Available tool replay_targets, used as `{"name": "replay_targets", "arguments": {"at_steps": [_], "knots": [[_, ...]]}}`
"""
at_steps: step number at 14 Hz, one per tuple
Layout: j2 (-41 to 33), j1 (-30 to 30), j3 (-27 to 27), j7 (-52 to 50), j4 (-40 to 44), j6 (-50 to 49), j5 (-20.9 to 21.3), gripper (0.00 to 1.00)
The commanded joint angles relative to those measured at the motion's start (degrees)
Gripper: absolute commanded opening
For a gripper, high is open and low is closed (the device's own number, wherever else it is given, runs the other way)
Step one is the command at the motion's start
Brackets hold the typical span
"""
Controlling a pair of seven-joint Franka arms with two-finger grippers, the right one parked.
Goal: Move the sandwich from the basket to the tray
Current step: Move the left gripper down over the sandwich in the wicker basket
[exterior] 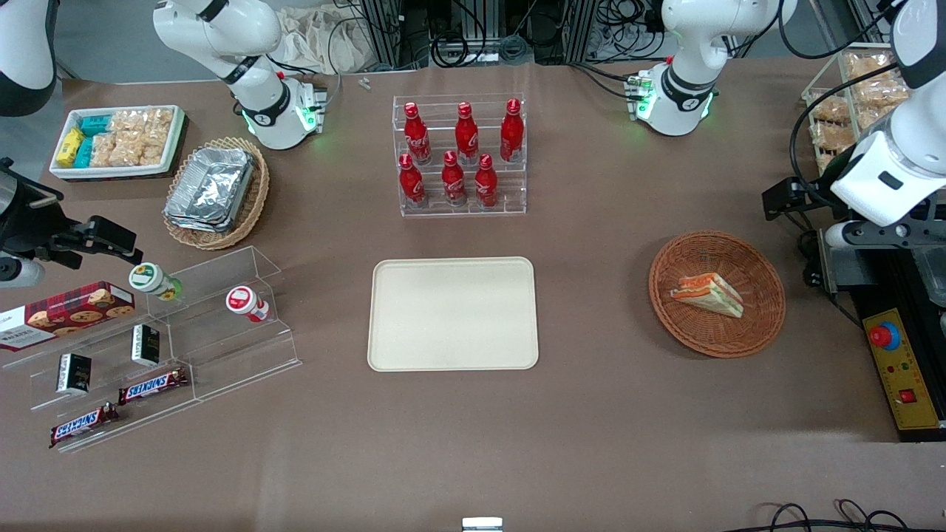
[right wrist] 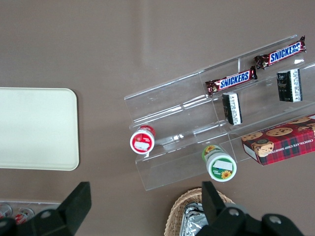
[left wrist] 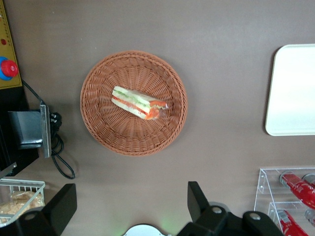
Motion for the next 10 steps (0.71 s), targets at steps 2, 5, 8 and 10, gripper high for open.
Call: {"name": "replay_targets", "arguments": {"at_steps": [2, 5, 8, 10], "knots": [[-0.8, -0.7, 0.9, -0.3, 0.6, -2.5, -0.7, 1.00], [0.3, -0.3, 0.6, -11.2, 0.3, -2.2, -0.8, 1.00], [4.6, -0.2, 0.9, -24.4, 0.2, -1.4, -1.2, 1.00], [8.0, 0.2, 1.0, -33.9, -1.3, 1.6, -1.2, 1.00]]}}
